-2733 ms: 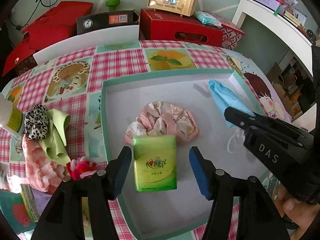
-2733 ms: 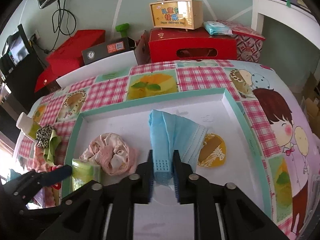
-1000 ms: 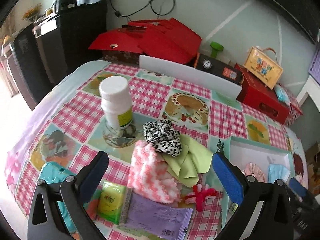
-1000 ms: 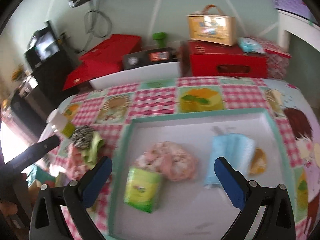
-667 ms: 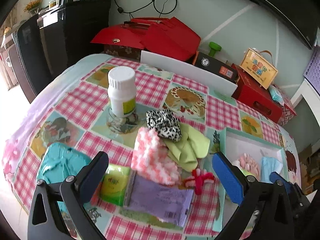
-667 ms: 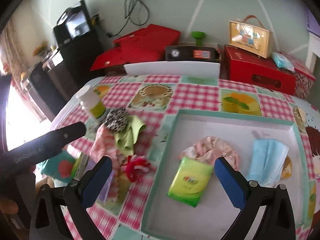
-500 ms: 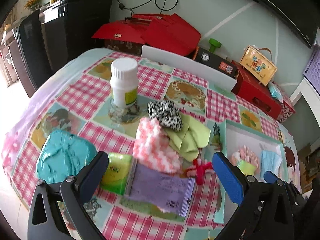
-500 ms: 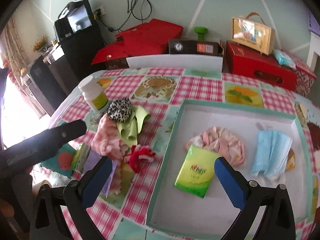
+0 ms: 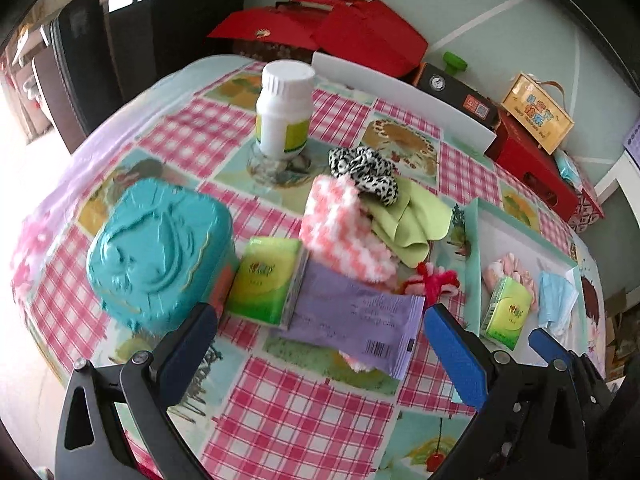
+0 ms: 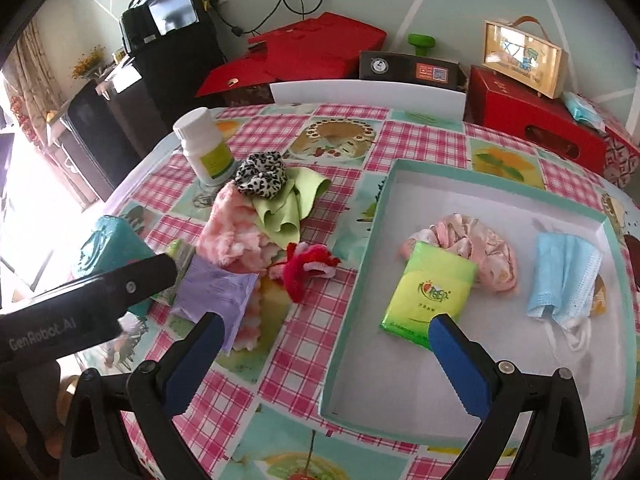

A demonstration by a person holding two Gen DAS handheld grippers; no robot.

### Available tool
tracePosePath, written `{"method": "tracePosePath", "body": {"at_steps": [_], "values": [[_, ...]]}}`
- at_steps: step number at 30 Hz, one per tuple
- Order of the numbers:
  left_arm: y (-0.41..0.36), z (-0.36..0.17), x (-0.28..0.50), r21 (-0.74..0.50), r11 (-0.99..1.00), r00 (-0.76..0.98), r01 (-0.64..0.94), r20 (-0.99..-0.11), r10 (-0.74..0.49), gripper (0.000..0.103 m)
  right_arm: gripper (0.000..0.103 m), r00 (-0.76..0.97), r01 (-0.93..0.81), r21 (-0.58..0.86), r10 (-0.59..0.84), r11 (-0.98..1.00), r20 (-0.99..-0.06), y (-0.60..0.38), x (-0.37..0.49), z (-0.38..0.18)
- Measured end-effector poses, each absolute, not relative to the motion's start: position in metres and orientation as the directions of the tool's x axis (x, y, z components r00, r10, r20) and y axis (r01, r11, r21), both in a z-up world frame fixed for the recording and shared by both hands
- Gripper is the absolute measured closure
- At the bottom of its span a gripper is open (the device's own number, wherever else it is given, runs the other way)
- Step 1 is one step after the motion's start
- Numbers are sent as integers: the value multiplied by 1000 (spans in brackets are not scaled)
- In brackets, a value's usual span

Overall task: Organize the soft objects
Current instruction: 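Move both tools back from the tray toward the pile, then move the left tool to the purple packet while the right tool approaches the red plush toy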

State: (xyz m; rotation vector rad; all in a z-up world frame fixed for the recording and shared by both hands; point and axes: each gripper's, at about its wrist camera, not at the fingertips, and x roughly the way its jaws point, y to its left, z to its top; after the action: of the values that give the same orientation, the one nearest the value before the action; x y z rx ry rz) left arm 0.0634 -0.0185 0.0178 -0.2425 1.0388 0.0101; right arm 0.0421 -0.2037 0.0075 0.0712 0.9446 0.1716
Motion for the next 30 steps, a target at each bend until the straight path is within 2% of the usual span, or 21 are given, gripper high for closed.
{"method": "tracePosePath", "body": {"at_steps": [8,17,18,19,21,24,30], "values": [[-16,2,66,-264,948,479,-179,-865,-151,0,1,591,-78,167,181,983,-786,-219,49,4],[-19,-24,73,-339,919,425,-202,-876,-230,7,12,591,-87,175,192,981,-783,-222,57,-3],[-19,-26,74,-345,916,420,-207,-877,-235,9,12,590,-88,173,191,981,-784,-222,59,-4],[-18,-29,74,-348,913,416,-212,-878,-237,17,13,590,-88,173,191,981,-785,-222,59,-4],[-15,-33,75,-363,904,409,-227,-878,-250,23,13,591,-83,185,198,979,-782,-224,62,-6],[-13,-40,77,-373,898,398,-235,-879,-261,28,13,596,-76,197,203,977,-777,-228,65,-6],[-11,-41,78,-378,894,413,-239,-873,-259,32,14,601,-97,193,212,976,-771,-223,71,-8]]}}
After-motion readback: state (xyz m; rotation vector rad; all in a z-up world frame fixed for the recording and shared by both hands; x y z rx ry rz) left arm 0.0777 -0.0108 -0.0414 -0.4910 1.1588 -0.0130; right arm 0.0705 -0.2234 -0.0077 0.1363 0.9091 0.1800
